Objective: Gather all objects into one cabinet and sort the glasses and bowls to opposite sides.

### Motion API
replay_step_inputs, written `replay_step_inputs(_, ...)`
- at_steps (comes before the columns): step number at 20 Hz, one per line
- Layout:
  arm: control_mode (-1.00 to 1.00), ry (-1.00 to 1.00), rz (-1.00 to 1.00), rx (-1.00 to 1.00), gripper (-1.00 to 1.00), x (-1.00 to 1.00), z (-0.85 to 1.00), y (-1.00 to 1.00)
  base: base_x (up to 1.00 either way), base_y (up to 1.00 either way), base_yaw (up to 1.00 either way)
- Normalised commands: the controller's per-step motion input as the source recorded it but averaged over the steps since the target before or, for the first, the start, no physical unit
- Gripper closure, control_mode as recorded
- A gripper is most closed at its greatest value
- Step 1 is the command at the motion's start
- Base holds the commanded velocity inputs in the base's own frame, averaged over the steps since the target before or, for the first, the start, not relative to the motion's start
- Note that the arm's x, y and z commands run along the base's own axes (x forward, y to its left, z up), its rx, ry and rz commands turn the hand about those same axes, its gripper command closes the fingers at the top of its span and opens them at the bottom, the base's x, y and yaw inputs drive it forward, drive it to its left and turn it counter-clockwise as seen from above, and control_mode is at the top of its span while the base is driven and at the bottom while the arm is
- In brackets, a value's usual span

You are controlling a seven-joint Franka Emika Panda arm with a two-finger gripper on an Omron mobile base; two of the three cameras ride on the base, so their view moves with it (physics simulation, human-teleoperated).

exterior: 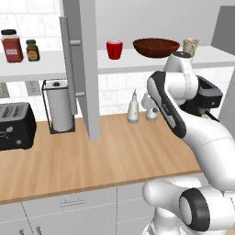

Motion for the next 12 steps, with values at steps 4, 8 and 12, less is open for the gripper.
replay_step_inputs(4,-1.0,0.0,0.0,0.0,-1.0,-0.53,0.0,0.0,0.0,0.0,0.0)
replay_step_inputs(8,-1.0,0.0,0.0,0.0,-1.0,-1.0,0.0,-0.02,0.0,0.0,0.0)
replay_step_inputs(12,-1.0,0.0,-0.01,0.0,-1.0,-0.86,0.01,-0.08,0.0,0.0,0.0)
